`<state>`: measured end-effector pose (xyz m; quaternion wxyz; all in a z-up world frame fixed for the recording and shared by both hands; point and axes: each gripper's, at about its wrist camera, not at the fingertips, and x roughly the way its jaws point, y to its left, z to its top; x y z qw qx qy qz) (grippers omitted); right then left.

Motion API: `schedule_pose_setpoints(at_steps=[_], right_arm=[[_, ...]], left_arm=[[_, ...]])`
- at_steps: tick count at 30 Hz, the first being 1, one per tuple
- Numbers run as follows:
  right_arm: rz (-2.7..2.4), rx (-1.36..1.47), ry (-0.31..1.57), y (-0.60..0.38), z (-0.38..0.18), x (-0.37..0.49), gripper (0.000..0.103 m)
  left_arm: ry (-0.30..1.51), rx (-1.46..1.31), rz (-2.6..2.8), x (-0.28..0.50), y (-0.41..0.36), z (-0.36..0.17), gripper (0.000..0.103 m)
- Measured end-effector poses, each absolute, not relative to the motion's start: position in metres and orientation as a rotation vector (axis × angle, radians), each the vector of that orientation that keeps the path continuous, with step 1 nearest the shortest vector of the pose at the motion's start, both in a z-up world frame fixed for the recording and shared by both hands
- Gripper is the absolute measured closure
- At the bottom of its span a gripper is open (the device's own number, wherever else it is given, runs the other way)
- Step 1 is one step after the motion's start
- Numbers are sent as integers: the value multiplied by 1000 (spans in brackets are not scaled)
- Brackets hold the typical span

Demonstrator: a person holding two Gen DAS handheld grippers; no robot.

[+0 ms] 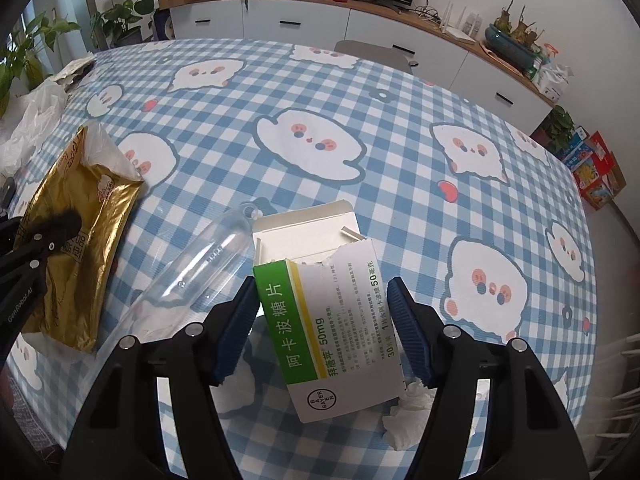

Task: Collect trash
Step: 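Carry the gold bag and medicine box down over the bin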

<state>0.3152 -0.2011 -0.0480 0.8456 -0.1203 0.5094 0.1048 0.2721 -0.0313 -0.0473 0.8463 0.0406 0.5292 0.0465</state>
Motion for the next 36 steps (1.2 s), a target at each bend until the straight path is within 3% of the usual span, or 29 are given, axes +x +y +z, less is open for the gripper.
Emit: schedule_pose_setpoints(at_steps=[14, 26, 36], right_arm=[[147, -81, 986, -220, 3, 266, 40], [144, -26, 939, -215, 39, 165, 41], [155, -2, 923, -203, 52, 60, 41]], left_arm=[[1073, 62, 83, 217, -24, -12, 99], [1040, 23, 45, 117, -19, 17, 99], [1051, -14, 35, 18, -11, 8, 99]])
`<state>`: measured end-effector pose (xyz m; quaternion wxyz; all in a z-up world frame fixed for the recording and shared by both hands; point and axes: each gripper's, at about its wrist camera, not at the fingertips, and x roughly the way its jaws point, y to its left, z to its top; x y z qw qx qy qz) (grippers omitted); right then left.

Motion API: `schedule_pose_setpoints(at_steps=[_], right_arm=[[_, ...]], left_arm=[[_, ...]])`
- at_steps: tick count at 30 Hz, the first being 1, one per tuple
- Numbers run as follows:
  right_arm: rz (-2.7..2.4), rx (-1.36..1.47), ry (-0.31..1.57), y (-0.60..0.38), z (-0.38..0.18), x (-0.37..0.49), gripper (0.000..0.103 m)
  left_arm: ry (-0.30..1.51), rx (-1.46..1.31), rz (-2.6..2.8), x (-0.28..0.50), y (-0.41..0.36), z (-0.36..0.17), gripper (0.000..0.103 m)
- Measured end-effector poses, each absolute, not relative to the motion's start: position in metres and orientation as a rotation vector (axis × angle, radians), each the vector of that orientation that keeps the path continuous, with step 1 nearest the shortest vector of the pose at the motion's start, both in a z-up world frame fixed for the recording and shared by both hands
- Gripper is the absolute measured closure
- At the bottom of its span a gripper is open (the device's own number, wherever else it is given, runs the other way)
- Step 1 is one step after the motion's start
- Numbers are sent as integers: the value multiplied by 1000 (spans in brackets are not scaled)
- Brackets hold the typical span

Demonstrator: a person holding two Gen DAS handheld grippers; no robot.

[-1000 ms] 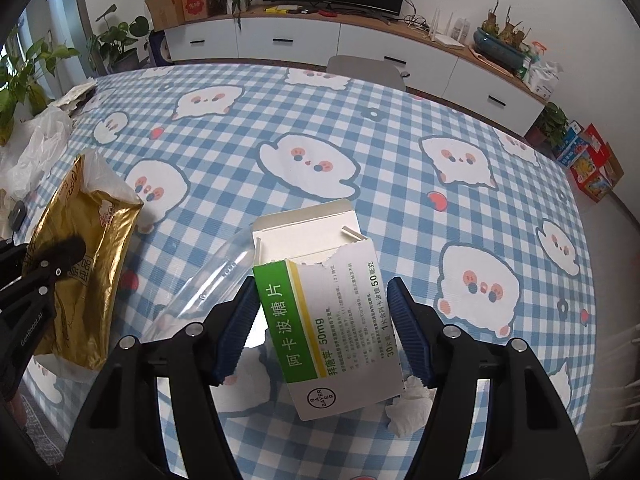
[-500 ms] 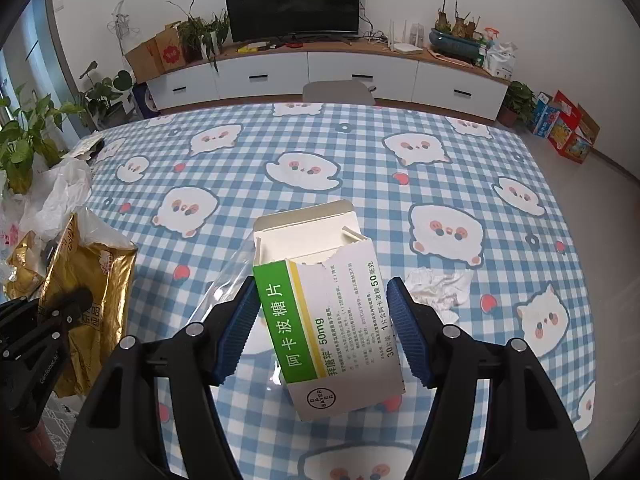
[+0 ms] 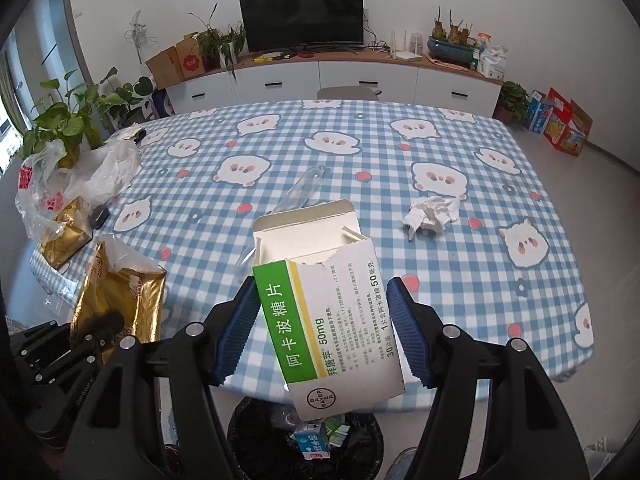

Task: Collect trash
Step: 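Carry the gold bag and medicine box down over the bin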

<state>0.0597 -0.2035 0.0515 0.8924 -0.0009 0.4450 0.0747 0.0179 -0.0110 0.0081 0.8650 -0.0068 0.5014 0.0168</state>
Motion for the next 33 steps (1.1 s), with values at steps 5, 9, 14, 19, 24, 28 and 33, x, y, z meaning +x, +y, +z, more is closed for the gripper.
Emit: schedule_pose_setpoints(at_steps=[5, 9, 14, 19, 24, 28, 33], right_arm=[[188, 3, 934, -198, 39, 19, 41], [174, -1, 953, -197, 22, -7, 41], [165, 28, 990, -196, -9, -32, 41], [158, 42, 1034, -196, -46, -45, 41], [138, 34, 1081, -193, -84, -52, 41], [128, 39, 1115, -192, -113, -55, 41], [118, 20, 1156, -191, -147, -54, 41]], left_arm=[[1069, -16, 43, -30, -5, -22, 99], [1098, -31, 58, -56, 2, -48, 99], [1129, -39, 55, -78, 5, -77, 99], [1161, -38, 53, -88, 5, -107, 99], [1180, -48, 55, -94, 5, -139, 99], [1175, -13, 33, -95, -2, -159, 99], [1208, -26, 18, -95, 0, -182, 99]])
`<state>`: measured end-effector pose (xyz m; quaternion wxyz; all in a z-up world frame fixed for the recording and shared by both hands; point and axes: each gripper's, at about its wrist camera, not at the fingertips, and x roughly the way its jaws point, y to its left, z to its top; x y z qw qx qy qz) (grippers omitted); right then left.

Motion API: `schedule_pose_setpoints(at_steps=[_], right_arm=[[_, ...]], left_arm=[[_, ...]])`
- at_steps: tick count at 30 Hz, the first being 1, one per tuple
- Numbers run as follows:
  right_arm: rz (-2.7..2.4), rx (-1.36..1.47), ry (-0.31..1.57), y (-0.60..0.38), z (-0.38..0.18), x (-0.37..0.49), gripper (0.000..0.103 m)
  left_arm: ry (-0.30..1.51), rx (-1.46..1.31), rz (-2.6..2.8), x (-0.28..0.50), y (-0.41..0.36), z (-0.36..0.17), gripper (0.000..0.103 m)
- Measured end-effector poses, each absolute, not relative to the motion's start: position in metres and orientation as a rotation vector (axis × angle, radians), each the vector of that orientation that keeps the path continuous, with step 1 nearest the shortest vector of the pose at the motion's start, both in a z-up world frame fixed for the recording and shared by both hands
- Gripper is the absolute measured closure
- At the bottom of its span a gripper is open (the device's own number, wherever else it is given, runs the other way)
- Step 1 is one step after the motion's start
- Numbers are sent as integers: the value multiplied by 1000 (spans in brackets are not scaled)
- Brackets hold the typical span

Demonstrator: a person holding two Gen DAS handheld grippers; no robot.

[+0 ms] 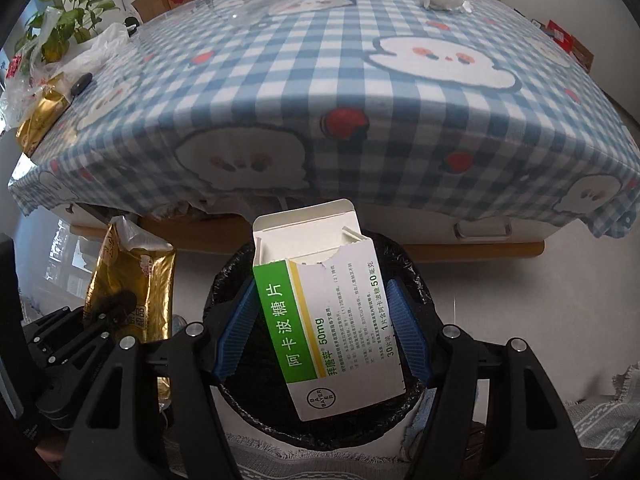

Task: Collect trash
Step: 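Carry the gold bag and medicine box down over the bin, then open the right tool to drop the medicine box into the bin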

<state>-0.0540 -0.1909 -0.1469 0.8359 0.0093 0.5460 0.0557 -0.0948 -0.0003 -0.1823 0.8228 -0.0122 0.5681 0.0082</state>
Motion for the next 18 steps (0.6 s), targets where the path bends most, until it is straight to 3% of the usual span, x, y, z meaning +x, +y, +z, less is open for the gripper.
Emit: schedule_pose_setpoints(at_steps=[18], right_arm=[[101, 2, 1225, -187, -200, -60, 40]], left_arm=[[1231, -11, 1, -95, 0, -203, 99]])
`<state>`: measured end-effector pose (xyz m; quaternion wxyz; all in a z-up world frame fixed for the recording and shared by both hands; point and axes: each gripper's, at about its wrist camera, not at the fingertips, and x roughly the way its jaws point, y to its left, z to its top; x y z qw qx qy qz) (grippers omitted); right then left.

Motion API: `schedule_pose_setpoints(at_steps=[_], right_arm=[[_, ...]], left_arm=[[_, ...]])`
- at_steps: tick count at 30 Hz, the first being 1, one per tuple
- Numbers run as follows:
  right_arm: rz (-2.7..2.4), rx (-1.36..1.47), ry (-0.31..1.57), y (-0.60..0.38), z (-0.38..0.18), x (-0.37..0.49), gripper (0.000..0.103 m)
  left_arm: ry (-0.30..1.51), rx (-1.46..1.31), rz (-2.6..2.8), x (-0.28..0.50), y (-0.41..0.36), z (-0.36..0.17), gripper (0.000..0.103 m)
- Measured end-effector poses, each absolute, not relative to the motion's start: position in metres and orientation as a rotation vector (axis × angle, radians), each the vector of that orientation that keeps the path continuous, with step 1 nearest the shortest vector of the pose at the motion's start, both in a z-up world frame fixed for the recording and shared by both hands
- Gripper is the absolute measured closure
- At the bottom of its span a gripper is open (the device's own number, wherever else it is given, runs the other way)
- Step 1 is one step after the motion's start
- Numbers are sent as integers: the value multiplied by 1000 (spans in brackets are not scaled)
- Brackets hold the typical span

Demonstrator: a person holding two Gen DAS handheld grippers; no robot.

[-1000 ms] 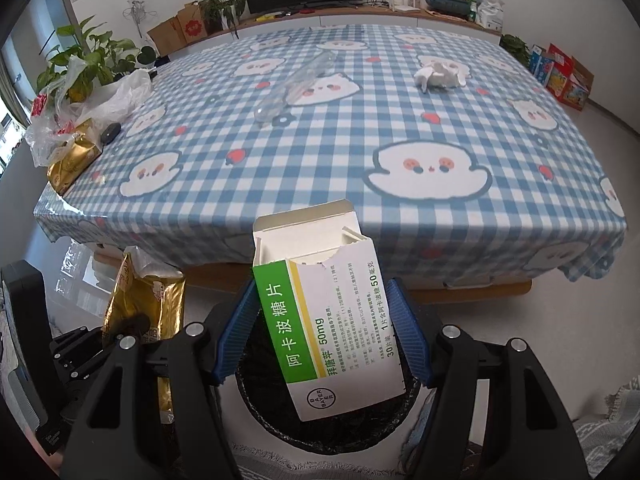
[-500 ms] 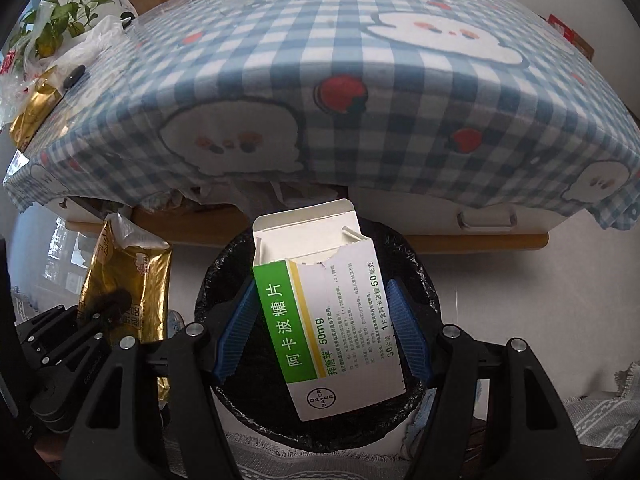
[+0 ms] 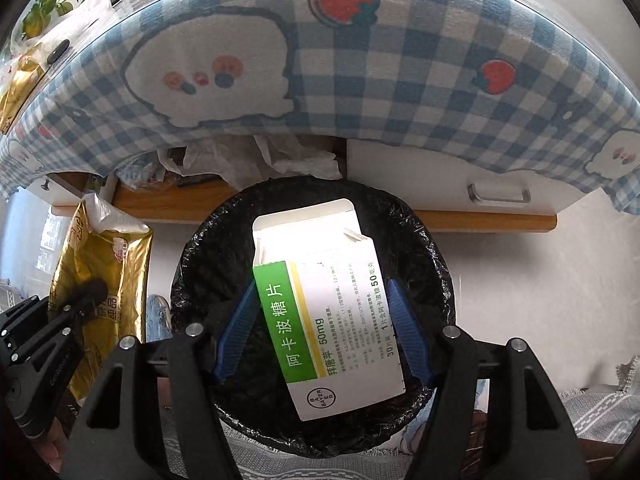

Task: Collect trash
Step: 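Open the right tool to drop the medicine box into the bin, then lower the gold snack bag into the bin and open the left tool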

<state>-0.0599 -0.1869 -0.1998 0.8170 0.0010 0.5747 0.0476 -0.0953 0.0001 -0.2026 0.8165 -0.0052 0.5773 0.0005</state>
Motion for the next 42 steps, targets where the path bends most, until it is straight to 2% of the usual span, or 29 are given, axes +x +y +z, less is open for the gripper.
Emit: schedule_pose_setpoints(at_steps=[7, 12, 20, 34, 42], right_arm=[[109, -33, 1227, -180, -201, -58, 36], [95, -40, 1224, -182, -201, -60, 22], [44, -17, 1213, -215, -202, -64, 9], [-85, 80, 1234, -322, -190, -68, 9], [-116, 7, 1274, -334, -187, -67, 9]], left_arm=[[1224, -21, 2, -95, 0, -200, 99], [1228, -19, 0, -94, -7, -200, 99], [1242, -4, -33, -89, -38, -201, 99], [1292, 53, -136, -81, -135, -216, 98], [1315, 77, -155, -80, -158, -225, 98]])
